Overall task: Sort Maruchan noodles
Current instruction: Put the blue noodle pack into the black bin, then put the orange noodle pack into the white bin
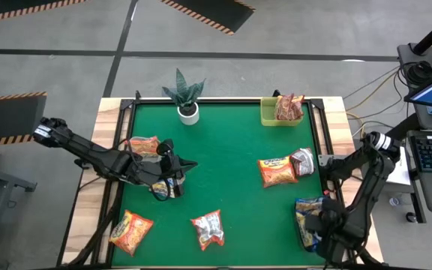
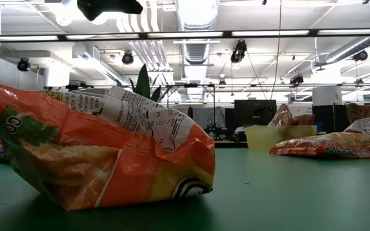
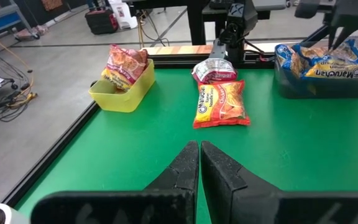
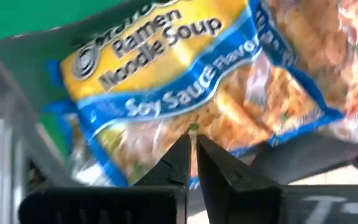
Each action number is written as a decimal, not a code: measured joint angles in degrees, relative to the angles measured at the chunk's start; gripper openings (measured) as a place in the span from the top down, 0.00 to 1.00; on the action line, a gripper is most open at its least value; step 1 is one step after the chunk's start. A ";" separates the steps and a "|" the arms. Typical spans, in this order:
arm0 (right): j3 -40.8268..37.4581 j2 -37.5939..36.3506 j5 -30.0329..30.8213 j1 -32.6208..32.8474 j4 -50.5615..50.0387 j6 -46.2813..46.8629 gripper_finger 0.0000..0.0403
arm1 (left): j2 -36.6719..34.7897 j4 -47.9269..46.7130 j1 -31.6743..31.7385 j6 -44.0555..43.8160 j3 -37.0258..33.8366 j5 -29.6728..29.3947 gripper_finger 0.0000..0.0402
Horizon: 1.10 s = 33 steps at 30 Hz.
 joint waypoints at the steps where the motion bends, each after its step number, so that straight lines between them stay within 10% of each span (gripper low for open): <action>1: -0.69 0.12 0.47 -0.04 0.29 -0.30 0.96 | 0.00 0.00 0.00 0.00 0.00 0.02 1.00; 18: -0.40 -1.10 -1.53 -0.14 -0.31 0.61 0.96 | 0.00 1.12 0.01 0.02 0.00 0.01 1.00; 27: 1.92 -4.55 22.84 -4.13 -4.35 11.67 0.96 | 0.00 1.24 0.02 0.00 0.00 0.00 1.00; 33: 0.51 -4.85 26.75 -15.19 -4.37 3.49 0.96 | 0.00 1.63 0.02 -0.44 -0.39 0.00 1.00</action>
